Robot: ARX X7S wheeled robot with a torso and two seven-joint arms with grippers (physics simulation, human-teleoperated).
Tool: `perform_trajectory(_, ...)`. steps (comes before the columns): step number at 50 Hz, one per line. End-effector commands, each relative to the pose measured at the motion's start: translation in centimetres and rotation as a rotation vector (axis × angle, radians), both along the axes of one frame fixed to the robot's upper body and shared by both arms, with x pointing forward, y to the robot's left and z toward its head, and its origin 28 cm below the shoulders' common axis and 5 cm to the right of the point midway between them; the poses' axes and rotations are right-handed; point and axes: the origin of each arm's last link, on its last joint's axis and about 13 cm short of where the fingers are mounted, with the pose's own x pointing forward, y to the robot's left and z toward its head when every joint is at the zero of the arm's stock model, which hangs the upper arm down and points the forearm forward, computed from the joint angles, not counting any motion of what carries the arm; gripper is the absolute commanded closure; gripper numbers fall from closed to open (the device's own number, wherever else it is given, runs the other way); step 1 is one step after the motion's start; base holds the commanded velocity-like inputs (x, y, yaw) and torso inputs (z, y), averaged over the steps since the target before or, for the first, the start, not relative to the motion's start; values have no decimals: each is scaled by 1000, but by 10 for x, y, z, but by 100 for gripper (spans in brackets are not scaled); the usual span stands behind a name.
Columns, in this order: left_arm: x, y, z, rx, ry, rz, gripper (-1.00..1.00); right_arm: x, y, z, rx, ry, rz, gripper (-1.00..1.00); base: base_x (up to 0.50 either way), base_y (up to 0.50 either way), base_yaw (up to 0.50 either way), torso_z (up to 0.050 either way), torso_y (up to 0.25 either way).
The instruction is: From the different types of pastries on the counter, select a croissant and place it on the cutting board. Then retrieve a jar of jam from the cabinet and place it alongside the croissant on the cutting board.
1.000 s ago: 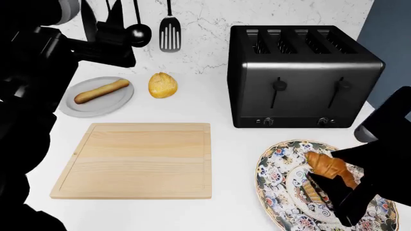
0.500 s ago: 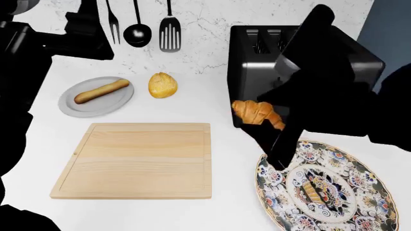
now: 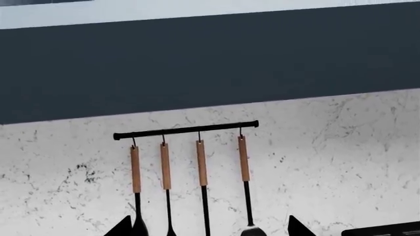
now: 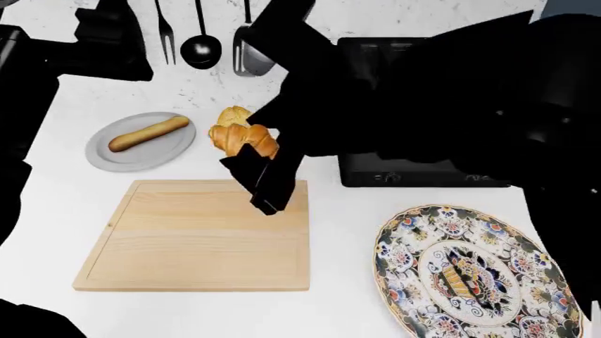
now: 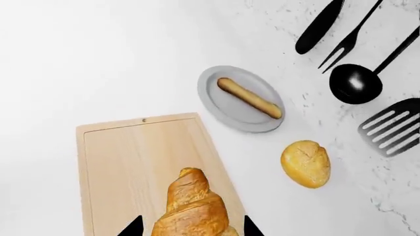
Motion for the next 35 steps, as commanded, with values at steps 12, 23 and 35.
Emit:
perform_trajectory(12, -4, 8, 1, -21, -9, 21, -100, 5, 62, -36, 103, 79, 166, 100, 0, 0, 0, 0, 0)
perform_trajectory(23, -5, 13, -2, -31, -12, 35, -100, 1, 81, -48, 143, 107, 232, 100, 0, 0, 0, 0, 0)
perform_trajectory(35, -9, 16, -4, -37, -12, 47, -100, 18, 92, -60, 222, 104, 188, 100, 0, 0, 0, 0, 0)
